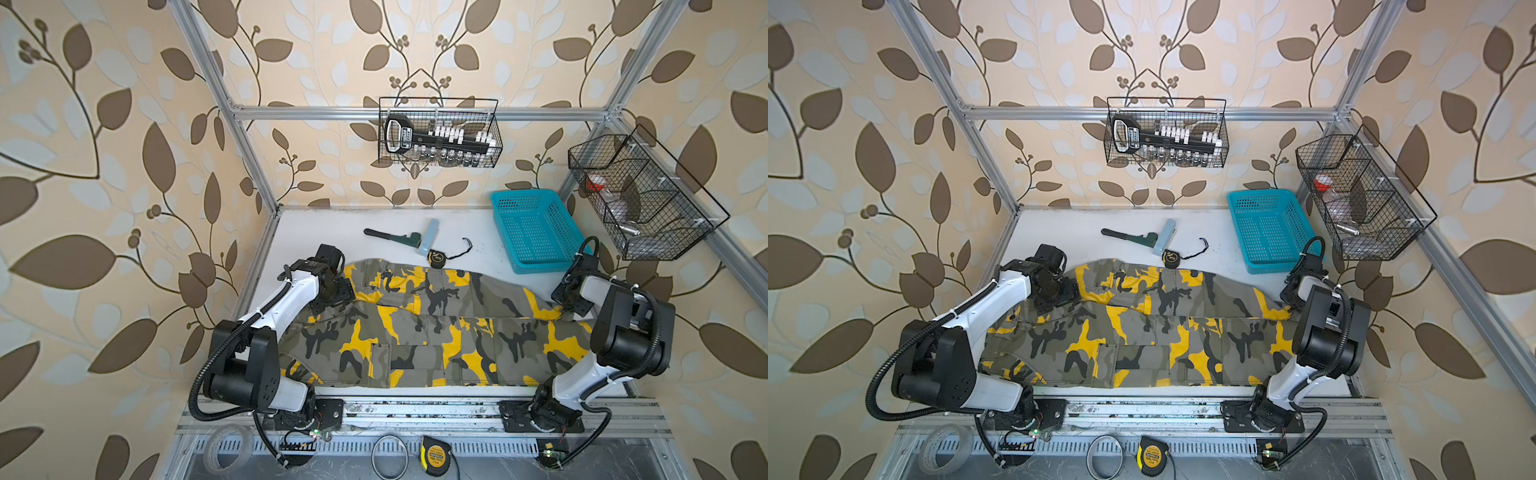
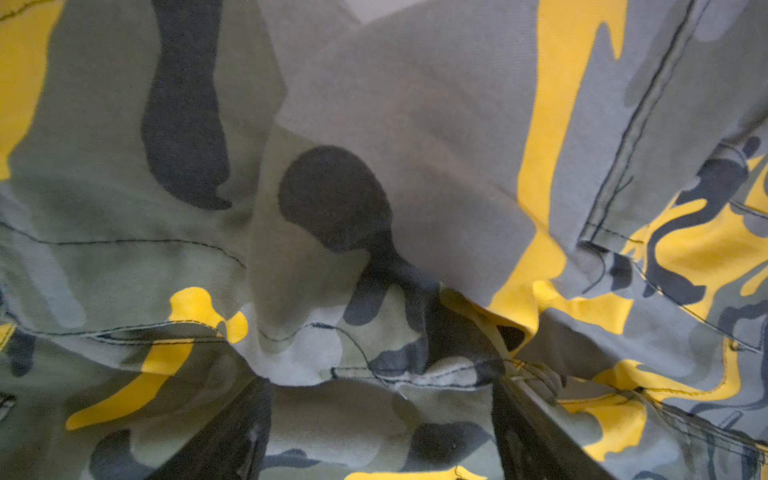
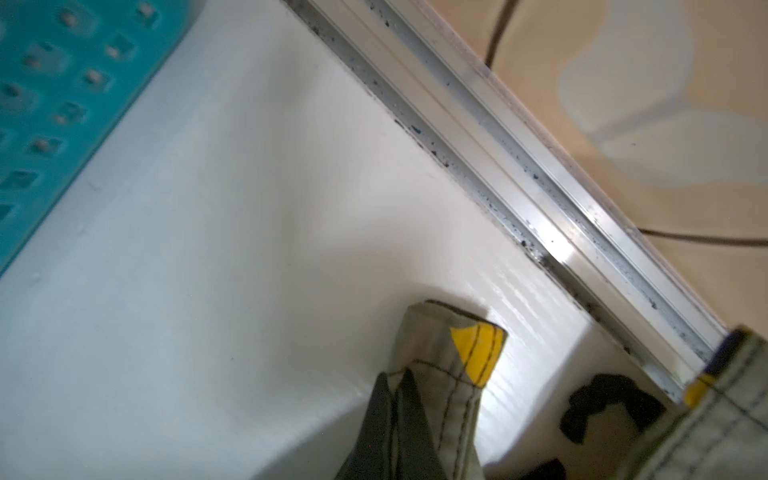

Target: Fold and stack the trousers

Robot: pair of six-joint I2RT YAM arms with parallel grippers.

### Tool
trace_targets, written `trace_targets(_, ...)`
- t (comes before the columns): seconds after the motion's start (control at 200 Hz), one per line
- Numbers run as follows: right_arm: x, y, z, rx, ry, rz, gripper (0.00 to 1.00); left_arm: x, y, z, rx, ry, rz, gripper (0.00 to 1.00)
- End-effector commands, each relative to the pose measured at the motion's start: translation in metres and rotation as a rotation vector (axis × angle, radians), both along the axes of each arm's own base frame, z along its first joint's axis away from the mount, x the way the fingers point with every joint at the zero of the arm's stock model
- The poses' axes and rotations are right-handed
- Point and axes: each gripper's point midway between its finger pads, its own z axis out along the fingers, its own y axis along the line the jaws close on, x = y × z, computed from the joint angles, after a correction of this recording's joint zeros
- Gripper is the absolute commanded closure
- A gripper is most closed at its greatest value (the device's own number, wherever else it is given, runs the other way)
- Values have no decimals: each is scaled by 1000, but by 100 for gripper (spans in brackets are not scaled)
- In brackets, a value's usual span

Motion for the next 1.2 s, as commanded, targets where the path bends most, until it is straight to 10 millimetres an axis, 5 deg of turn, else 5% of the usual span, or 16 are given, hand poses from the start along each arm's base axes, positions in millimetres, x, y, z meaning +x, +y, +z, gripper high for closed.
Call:
trace_targets(0.0, 8, 2, 16, -24, -55, 11, 100, -5, 3, 0, 39, 15, -26, 16)
trace_targets(0.275, 7, -10, 108, -192, -564, -158, 100, -2, 5, 4, 48, 10, -18, 16)
trace_targets(0.465, -33, -33, 93, -182, -565, -374, 100, -5, 8, 7, 62, 2, -12, 16)
trace_targets(0.67, 8, 4, 132, -35, -933, -131, 100, -4, 9, 6, 64, 2, -11, 16)
trace_targets(1.055, 51, 78, 179, 31, -1000, 106, 99, -5, 10, 6, 72, -3, -13, 16)
trace_targets(1.195, 52, 78, 203, 22, -1054, 110, 98, -5, 12, 7, 84, -5, -12, 16)
